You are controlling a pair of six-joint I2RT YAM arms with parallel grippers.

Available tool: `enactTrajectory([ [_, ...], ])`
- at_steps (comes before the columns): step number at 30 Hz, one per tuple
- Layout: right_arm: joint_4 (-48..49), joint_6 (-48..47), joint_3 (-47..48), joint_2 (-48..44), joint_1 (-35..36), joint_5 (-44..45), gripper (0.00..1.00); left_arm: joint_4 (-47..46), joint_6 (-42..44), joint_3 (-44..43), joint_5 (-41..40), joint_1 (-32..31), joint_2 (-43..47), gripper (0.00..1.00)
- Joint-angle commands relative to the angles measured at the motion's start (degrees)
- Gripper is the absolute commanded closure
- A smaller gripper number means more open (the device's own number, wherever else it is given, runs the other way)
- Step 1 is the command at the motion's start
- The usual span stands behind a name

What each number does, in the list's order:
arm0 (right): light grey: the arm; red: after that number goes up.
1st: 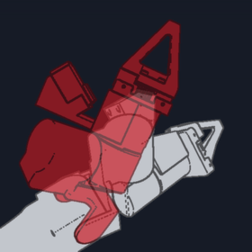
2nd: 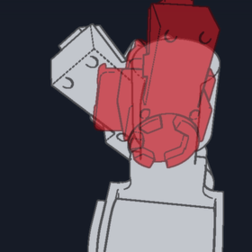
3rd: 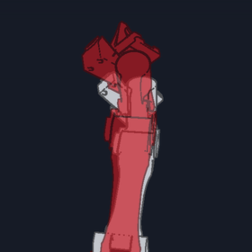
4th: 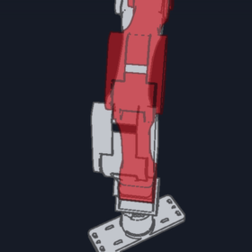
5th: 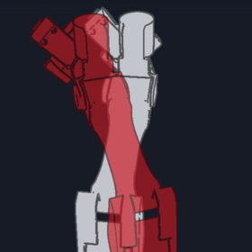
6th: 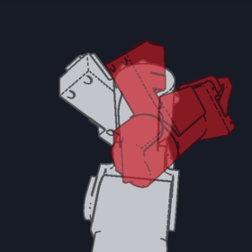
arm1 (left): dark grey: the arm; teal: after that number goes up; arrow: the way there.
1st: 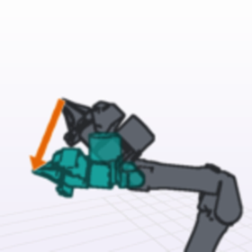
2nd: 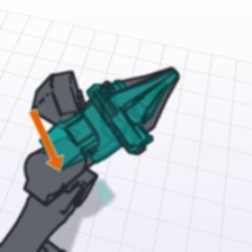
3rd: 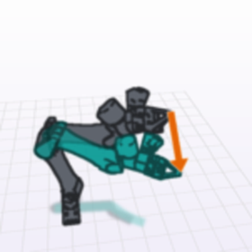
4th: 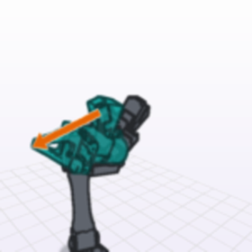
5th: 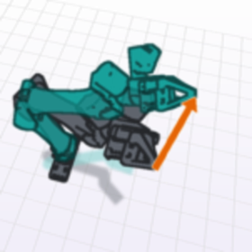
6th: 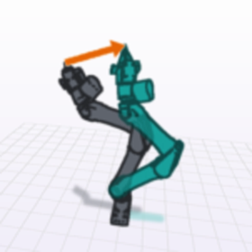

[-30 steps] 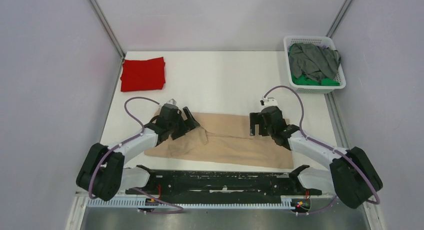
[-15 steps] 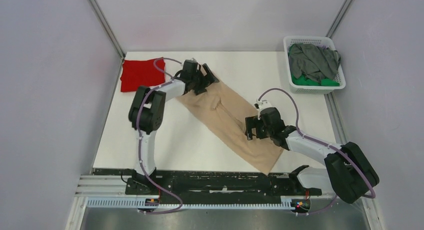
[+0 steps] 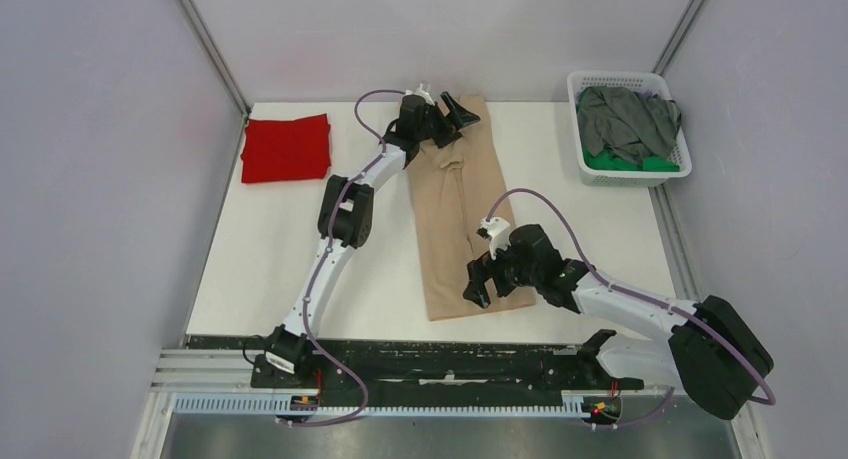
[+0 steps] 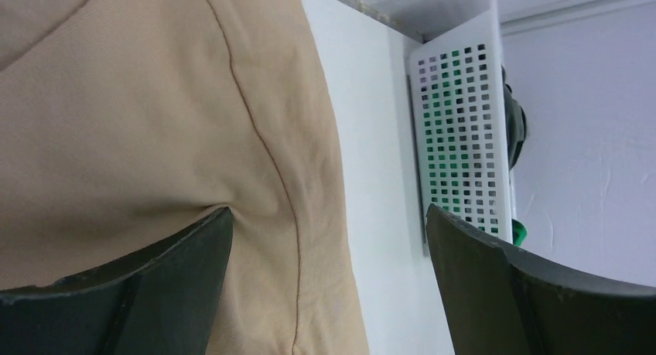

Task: Fold and stack the t-shirts
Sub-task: Rotate the tshirt 90 degrees, then grab the bottom of the folded rectangular tshirt with both arms

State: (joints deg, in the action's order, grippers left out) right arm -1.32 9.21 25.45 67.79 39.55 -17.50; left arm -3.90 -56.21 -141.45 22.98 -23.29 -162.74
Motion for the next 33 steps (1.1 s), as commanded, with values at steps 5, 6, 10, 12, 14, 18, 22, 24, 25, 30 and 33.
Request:
enactTrajectory([
  [5,2.82,4.65,0.89,-7.95,-0.04,10.52,0.02,-7.2,1.8,-2.91,7.72,-1.02,2.63,0.0],
  [6,1.75,6.08,1.14,-8.5,-0.21,12.96,0.02,-6.21,2.83,-1.98,8.64,-0.98,4.6,0.0],
  [10,-3.63,9.51,1.68,-10.9,-2.56,18.55,0.02,-5.61,6.48,11.43,11.76,-1.42,18.52,0.0],
  [12,-6.67,10.36,1.71,-12.07,-4.94,19.09,0.02,-1.99,11.63,20.82,11.41,-2.41,27.81,0.0],
  [14,-9.63,11.18,1.22,-13.23,-8.22,19.08,0.02,5.3,17.78,30.48,6.85,-4.04,37.96,0.0],
  [18,-13.43,11.62,-1.36,-15.5,-16.32,15.72,0.02,11.42,25.17,55.8,-7.08,-10.07,59.89,0.0],
  [22,-15.74,10.63,-3.81,-18.43,-19.19,13.82,0.02,17.21,22.3,77.15,-20.56,-17.04,75.01,0.0],
  [24,-17.04,10.14,-4.8,-19.63,-19.36,13.21,0.02,20.28,20.39,84.9,-21.99,-20.59,80.68,0.0],
  [25,-17.56,9.92,-5.25,-20.13,-19.47,13.05,0.02,21.98,18.93,88.52,-22.69,-22.46,82.61,0.0],
  [30,-18.65,9.13,-6.65,-20.86,-19.59,10.37,0.02,24.47,9.35,101.28,-22.21,-30.36,89.11,0.0],
  [33,-18.8,9.0,-7.1,-20.79,-19.61,9.86,0.03,24.28,8.72,102.17,-22.31,-35.05,88.11,0.01],
])
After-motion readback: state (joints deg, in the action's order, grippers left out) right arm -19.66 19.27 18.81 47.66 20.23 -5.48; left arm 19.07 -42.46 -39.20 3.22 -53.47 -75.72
